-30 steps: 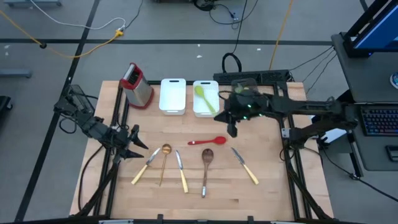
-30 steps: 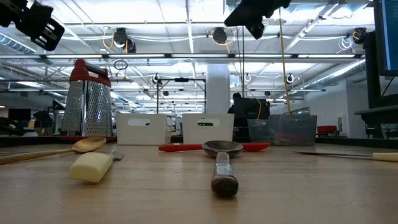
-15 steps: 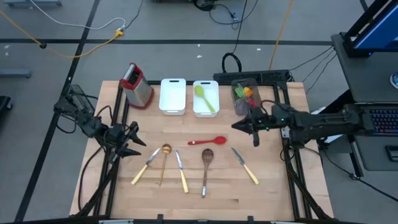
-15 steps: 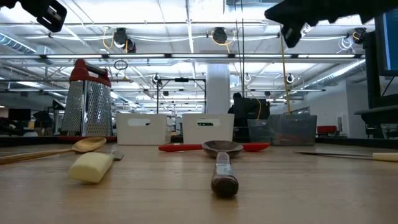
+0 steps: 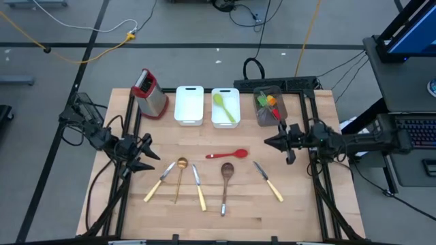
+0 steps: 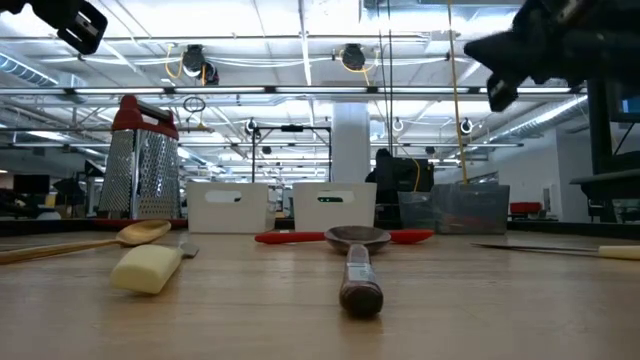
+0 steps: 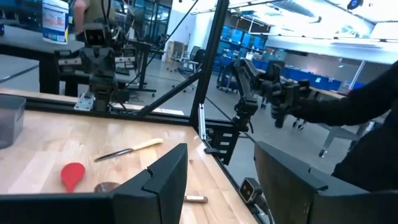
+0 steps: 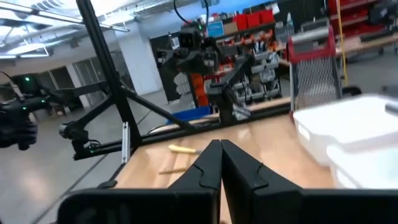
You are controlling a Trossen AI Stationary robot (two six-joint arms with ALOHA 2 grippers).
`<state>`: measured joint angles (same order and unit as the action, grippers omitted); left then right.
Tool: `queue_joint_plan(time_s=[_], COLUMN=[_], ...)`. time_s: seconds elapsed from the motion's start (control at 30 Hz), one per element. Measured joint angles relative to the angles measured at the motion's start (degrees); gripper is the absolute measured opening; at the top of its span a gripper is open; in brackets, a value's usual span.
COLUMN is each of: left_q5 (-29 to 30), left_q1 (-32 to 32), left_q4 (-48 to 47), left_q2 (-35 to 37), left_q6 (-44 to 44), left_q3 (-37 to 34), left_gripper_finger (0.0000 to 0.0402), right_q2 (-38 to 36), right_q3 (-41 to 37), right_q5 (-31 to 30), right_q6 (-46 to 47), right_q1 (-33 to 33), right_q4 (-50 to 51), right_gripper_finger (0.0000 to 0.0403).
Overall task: Pick & Place Kitchen Items
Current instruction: Put the gold serving spoon into the right white bin
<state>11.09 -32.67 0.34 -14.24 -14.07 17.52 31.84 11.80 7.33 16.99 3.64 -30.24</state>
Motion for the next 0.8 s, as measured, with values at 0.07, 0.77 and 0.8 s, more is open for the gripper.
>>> queue_joint_plan(time_s=[0.07,0.77,0.8], left_q5=[0.0,16.96,16.52], left_q1=[0.0,0.0,0.0], left_q4=[0.02,5.44,5.37], left_q2=[0.0,-10.83,-12.74], left_q6=[0.23,-20.6,-22.68], left_q3=[0.0,0.04,0.06], left_gripper_finger=[0.0191,0.0191,0.0191], right_q2=[-1.07,-11.71,-12.09], right_q3=[-1.76,-4.93,-4.93], right_q5=[0.0,-3.04,-3.76], right_q6=[2.32,5.94,5.91], right_q1=[0.0,0.03,0.04], right_q4=[0.03,0.09,0.28], right_gripper_finger=[0.0,0.0,0.0])
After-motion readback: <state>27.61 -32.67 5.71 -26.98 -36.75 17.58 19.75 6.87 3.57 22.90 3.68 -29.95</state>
